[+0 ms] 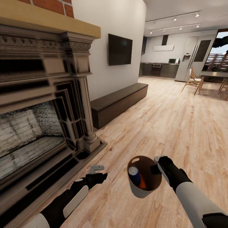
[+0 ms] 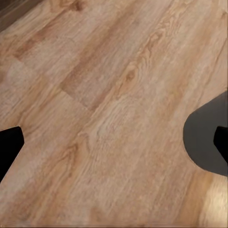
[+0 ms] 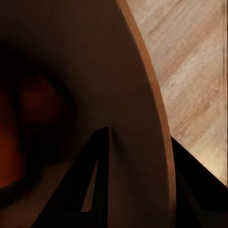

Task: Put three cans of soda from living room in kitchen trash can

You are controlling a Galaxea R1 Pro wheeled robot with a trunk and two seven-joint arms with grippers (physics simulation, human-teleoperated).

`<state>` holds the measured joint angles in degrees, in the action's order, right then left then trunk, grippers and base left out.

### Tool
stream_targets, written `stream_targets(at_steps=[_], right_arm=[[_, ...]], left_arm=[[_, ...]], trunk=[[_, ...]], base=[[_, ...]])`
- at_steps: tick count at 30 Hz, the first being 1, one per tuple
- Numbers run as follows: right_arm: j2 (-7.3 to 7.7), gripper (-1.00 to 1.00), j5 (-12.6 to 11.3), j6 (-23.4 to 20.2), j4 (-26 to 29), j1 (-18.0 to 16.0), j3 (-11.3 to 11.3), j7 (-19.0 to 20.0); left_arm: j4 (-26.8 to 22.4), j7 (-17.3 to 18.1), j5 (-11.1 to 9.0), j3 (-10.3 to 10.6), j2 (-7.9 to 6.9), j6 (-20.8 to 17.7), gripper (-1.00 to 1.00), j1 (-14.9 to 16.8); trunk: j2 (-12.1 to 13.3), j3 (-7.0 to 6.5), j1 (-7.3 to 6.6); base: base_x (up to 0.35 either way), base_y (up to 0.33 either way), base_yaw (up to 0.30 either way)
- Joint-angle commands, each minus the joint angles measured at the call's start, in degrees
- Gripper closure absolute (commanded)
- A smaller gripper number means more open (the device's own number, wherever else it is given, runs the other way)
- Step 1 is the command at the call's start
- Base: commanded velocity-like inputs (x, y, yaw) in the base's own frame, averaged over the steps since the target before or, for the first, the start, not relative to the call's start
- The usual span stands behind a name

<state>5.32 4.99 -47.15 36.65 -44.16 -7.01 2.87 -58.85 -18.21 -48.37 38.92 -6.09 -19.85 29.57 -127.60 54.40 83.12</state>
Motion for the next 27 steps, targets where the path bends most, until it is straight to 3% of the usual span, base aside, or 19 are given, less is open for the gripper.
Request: stream_targets(at_steps=[1, 8, 11, 19, 22, 27], right_arm=[[0.13, 1.00, -1.03, 0.02, -0.47, -0.07, 0.06, 0.70], [0.41, 1.00, -1.03, 0.18, -1.97, -0.13, 0.17, 1.05], [0.52, 1.00, -0.92, 0.57, -3.53, -0.14, 1.93, 0.73], [1.15, 1.00, -0.68, 4.87, -8.37, -1.44, 3.69, -0.02], [1.23, 1.00, -0.65, 6.97, -11.26, -2.58, 3.79, -1.14], [1.26, 1.00, -0.60, 7.88, -12.43, -3.11, 3.83, -1.81]], left_arm=[[1.19, -0.41, -0.01, -0.02, 0.14, 0.00, -1.00, 0.04], [7.47, -0.90, -0.12, -0.13, 0.35, -0.06, -1.00, 0.20], [9.75, -0.84, -0.15, -0.15, 0.36, -0.11, -1.00, 0.26], [10.92, -1.48, -0.41, -0.30, 0.32, -0.45, -1.00, 0.31], [10.52, -6.37, -0.56, -2.27, 0.41, -1.90, -1.00, 0.45], [8.28, -11.61, -0.70, -5.20, 0.45, -5.68, -1.00, 2.00]], trunk=[[0.00, -0.01, -0.01], [0.00, -0.01, -0.01], [0.00, -0.01, -0.01], [0.00, -0.01, -0.01], [0.00, -0.01, -0.01], [0.00, -0.01, -0.01]], base=[[0.000, 0.000, 0.000], [0.000, 0.000, 0.000], [0.000, 0.000, 0.000], [0.000, 0.000, 0.000], [0.000, 0.000, 0.000], [0.000, 0.000, 0.000]])
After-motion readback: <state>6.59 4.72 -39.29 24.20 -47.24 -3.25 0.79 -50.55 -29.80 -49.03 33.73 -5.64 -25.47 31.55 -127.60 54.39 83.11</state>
